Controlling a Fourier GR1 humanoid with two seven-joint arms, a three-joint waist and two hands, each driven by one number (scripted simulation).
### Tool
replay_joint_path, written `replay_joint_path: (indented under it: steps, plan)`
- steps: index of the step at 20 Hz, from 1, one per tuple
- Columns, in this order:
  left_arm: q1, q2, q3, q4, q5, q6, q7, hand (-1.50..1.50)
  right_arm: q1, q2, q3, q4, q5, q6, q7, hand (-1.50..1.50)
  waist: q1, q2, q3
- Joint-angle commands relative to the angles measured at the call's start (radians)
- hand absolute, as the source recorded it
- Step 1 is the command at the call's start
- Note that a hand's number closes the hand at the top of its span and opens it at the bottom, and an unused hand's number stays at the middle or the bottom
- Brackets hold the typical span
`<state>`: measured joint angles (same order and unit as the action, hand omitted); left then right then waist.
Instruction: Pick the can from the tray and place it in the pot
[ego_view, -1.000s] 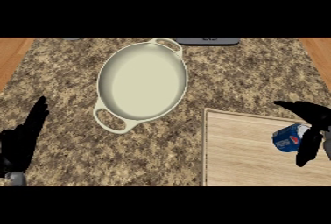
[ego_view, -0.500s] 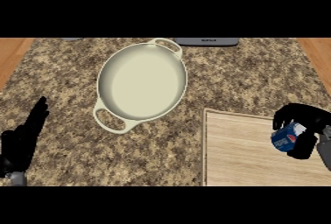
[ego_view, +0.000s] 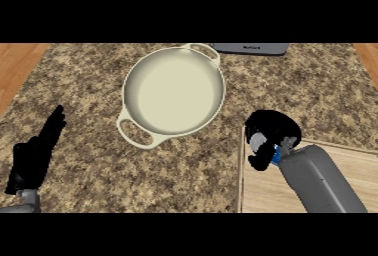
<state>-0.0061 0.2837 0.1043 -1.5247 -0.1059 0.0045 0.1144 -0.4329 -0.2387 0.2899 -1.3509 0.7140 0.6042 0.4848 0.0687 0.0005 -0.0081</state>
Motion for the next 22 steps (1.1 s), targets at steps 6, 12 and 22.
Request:
replay_joint_path:
  steps: [6,12,22]
  plan:
    - [-0.086,-0.012,-0.060,0.002,-0.025,-0.020,0.018,0.00,-0.235,0.235,0.250,0.063,0.044,-0.257,0.376,1.50,0.106,0.017,0.005]
    - [-0.098,-0.028,-0.083,0.026,-0.036,-0.024,0.021,0.00,-0.462,0.238,0.371,0.095,0.129,-0.406,0.602,1.50,0.127,0.009,0.002]
    - [-0.116,-0.034,-0.088,0.045,-0.049,-0.014,0.033,0.00,-0.753,0.238,0.405,0.149,0.240,-0.624,0.840,1.50,0.113,0.008,0.003]
